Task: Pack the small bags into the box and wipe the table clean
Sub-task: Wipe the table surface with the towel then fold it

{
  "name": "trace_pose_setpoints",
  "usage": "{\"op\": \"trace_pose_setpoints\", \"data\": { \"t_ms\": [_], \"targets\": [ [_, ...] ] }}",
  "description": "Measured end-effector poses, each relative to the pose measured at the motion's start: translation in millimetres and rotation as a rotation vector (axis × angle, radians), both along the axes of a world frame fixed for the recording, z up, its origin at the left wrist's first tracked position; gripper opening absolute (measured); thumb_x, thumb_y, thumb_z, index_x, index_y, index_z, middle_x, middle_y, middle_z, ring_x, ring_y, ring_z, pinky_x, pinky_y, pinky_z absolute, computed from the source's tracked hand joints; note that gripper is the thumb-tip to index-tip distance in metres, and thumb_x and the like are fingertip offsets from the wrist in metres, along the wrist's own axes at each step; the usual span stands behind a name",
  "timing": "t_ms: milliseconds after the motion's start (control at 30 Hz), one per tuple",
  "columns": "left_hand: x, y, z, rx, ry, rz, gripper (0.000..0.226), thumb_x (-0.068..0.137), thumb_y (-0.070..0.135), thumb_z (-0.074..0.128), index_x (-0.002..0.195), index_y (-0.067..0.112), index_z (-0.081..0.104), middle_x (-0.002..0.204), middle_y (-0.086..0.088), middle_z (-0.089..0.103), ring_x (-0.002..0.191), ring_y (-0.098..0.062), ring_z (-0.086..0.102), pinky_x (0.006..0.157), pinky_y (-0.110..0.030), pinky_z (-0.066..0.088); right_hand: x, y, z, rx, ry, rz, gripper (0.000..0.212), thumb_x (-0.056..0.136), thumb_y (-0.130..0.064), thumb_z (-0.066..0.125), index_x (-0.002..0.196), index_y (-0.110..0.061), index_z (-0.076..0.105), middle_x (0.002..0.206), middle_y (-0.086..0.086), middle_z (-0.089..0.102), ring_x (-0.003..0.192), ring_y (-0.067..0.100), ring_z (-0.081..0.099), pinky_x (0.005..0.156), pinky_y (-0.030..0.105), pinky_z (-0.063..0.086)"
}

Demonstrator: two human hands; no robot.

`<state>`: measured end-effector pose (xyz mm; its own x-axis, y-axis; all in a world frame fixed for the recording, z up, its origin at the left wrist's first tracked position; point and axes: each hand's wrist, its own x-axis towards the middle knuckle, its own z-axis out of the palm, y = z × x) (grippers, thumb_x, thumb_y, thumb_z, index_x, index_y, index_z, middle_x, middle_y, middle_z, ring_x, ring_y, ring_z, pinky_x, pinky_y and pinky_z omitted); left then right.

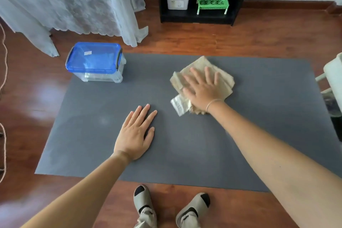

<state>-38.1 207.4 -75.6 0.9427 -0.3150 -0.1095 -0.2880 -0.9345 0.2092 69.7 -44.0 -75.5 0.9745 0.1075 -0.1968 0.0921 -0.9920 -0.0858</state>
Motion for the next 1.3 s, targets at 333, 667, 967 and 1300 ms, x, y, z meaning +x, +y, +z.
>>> {"op": "trace_pose_setpoints", "data": {
  "t_ms": [333, 667, 967, 1300],
  "targets": [
    [0, -1, -2, -0.013, -0.022, -0.019, 0.056, 0.092, 0.045, 0.015, 0.144, 0.031, 0.024, 0.157, 0.003, 0.018, 0.146, -0.021, 0.011, 0.118, -0.030, -0.001, -128, -118, -4, -0.094, -0.020, -0.323, 0.062, 0.082, -0.066, 0.005, 0.141, -0.049, 0.009, 0.157, -0.015, 0.009, 0.144, 0.029, 0.003, 0.115, 0.052, 0.006],
    [2, 9, 7, -0.409, 0.047, 0.040, 0.040, 0.097, 0.019, 0.038, 0.137, 0.016, 0.044, 0.150, -0.004, 0.035, 0.142, -0.025, 0.022, 0.116, -0.026, 0.011, -157, 36, -2, 0.071, 0.035, -0.580, 0.055, 0.091, -0.058, 0.018, 0.142, -0.048, 0.001, 0.158, -0.011, -0.003, 0.143, 0.032, -0.014, 0.112, 0.056, -0.012],
    [14, 60, 31, -0.484, 0.179, 0.155, 0.034, 0.090, 0.027, 0.053, 0.122, 0.016, 0.058, 0.101, -0.004, 0.062, 0.100, -0.025, 0.054, 0.092, -0.030, 0.043, -139, 122, 43, 0.576, -0.176, -0.442, 0.060, 0.087, -0.027, 0.052, 0.142, -0.021, 0.031, 0.144, 0.005, 0.042, 0.133, 0.028, 0.036, 0.110, 0.045, 0.029],
    [14, 30, 33, -0.321, 0.336, 0.104, 0.022, 0.079, 0.025, 0.061, 0.065, 0.012, 0.051, 0.068, -0.001, 0.050, 0.072, -0.023, 0.047, 0.058, -0.028, 0.036, -149, 108, 28, 0.268, -0.099, -0.531, 0.022, 0.093, -0.019, 0.046, 0.102, -0.001, 0.055, 0.114, 0.016, 0.050, 0.105, 0.033, 0.048, 0.073, 0.037, 0.039]
  ]
}}
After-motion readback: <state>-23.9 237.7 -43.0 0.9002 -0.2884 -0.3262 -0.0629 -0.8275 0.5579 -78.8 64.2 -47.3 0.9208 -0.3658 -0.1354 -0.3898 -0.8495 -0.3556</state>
